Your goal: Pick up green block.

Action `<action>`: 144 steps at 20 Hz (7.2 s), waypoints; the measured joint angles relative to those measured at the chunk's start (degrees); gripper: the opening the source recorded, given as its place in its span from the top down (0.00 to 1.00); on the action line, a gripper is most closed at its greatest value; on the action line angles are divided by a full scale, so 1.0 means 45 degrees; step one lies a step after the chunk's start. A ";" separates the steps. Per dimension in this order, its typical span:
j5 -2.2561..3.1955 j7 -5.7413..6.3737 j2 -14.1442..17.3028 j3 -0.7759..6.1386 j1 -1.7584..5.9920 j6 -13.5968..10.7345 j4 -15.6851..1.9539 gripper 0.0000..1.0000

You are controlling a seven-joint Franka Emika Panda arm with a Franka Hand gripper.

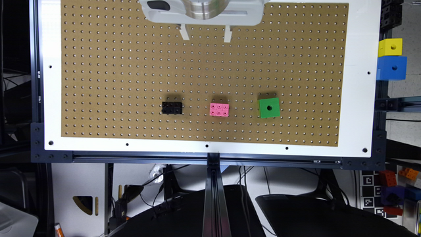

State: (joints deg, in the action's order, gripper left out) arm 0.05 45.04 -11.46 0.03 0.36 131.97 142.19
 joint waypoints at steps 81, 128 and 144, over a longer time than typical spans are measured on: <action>0.0469 0.3447 0.9214 0.2680 -0.1116 0.2641 -0.6705 0.00; 0.0661 0.3858 1.1071 0.2534 -0.1676 0.2351 -0.8605 1.00; 0.0673 0.3935 0.9454 0.2537 -0.1677 0.0792 -0.8617 1.00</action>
State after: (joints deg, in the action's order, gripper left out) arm 3.08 62.75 31.08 11.45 -7.19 135.53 103.41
